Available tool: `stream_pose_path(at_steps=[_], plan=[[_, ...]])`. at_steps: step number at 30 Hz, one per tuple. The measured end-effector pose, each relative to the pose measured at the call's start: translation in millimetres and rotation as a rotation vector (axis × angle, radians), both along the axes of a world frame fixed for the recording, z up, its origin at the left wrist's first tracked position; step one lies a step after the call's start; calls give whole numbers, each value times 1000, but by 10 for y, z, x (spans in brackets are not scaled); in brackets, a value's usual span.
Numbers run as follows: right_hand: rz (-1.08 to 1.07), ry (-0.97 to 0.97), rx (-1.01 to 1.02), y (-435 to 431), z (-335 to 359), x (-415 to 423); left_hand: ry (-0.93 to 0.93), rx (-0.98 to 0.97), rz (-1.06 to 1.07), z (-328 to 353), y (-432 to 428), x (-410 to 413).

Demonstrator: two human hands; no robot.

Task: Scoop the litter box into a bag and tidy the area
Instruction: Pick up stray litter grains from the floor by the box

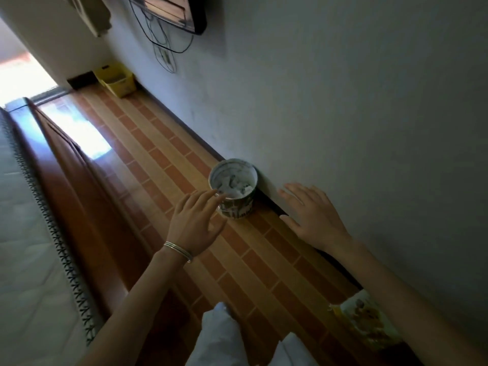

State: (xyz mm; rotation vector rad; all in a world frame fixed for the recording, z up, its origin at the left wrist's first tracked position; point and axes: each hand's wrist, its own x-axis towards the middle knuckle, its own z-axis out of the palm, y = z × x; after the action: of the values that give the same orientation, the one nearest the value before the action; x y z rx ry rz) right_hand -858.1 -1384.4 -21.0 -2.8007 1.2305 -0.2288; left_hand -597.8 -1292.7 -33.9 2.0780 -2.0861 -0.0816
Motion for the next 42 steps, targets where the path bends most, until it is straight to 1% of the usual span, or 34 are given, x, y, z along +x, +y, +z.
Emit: stream_pose_path(at_steps=[7,11,17,21,25,30,34,42], plan=[[37,-20,-16,-420,151,1241,-51,11,71,26,-333,1292],[71,-22,-16,-650,195,1738,-36,-21,73,-1,-478,1730],[128,-7,5,-1163,44,2356,-22,-11,123,-140,-853,2326],[170,3,28,-1644,-57,2843,-32,9,169,-199,-1201,2762],[229,6,7,-2240,-60,3386,-48,26,218,-128,-1641,3250],[331,-47,-78,-2983,113,4151,-36,-19,280,80,-2240,3787],[402,-90,-116,-3353,226,4741,-37,-55,332,142,-2510,4201],[458,-106,-4,-3847,85,5797,-10,-47,405,-6,-2823,5164]])
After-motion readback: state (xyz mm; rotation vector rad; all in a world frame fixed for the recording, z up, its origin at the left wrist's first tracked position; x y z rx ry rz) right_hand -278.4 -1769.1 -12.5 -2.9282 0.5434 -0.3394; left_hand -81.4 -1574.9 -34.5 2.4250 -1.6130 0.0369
